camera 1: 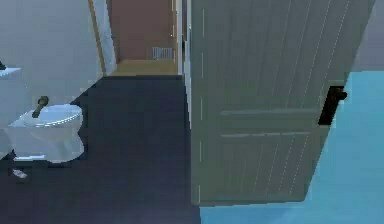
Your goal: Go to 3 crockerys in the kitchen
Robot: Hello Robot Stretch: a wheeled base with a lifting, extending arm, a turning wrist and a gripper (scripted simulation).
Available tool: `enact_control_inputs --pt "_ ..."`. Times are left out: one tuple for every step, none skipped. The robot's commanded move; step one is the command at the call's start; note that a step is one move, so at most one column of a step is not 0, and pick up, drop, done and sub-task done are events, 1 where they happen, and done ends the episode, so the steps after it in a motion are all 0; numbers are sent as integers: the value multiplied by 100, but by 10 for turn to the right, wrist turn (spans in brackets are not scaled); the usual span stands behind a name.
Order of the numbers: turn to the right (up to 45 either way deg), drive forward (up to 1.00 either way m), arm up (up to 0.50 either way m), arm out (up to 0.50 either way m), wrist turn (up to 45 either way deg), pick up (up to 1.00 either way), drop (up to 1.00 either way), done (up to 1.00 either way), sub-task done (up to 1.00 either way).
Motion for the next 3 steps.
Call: enact_control_inputs --pt "450 0 0 0 0 0 0 0 0" --pt "180 0 0 0 0 0 0 0 0" --pt "0 100 0 0 0 0 0 0 0"
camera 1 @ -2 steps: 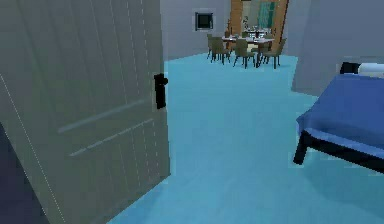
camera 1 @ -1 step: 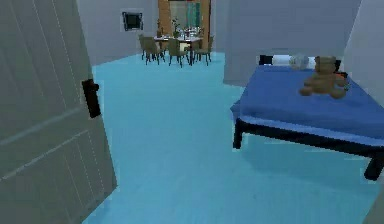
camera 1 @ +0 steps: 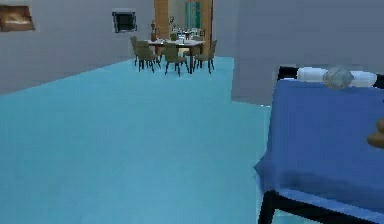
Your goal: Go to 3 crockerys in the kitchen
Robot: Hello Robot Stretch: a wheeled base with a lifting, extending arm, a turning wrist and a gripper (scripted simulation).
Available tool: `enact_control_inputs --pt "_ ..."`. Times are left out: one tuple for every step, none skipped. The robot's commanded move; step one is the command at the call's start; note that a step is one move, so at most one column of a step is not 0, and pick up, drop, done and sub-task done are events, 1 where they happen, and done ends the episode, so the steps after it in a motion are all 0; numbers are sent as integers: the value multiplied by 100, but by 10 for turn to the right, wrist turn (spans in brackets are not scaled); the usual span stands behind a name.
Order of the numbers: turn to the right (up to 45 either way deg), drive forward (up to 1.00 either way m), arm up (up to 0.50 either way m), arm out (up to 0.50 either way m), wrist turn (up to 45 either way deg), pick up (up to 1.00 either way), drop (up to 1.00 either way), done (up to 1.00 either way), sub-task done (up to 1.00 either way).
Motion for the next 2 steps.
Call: enact_control_inputs --pt "0 45 0 0 0 0 0 0 0" --pt "-210 0 0 0 0 0 0 0 0"
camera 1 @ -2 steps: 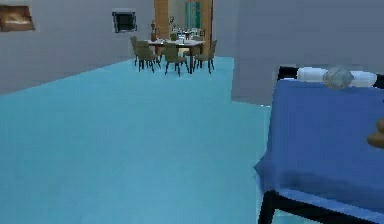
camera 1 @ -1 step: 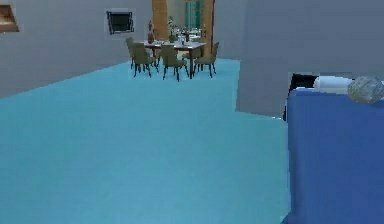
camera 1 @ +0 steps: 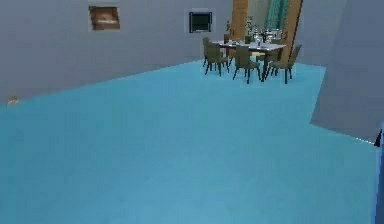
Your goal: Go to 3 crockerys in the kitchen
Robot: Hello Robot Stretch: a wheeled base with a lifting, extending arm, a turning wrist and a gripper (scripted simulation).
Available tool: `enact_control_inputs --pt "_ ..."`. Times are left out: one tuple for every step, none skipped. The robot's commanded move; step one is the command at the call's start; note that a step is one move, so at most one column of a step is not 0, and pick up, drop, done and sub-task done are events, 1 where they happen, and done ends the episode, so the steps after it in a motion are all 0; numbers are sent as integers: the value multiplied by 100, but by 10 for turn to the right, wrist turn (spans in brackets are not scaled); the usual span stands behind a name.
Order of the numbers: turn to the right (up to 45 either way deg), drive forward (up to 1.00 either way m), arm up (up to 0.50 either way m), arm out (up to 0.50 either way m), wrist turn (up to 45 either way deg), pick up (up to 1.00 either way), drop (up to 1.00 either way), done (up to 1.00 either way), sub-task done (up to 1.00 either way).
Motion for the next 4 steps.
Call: enact_control_inputs --pt "0 40 0 0 0 0 0 0 0" --pt "270 0 0 0 0 0 0 0 0" --pt "0 100 0 0 0 0 0 0 0" --pt "30 0 0 0 0 0 0 0 0"
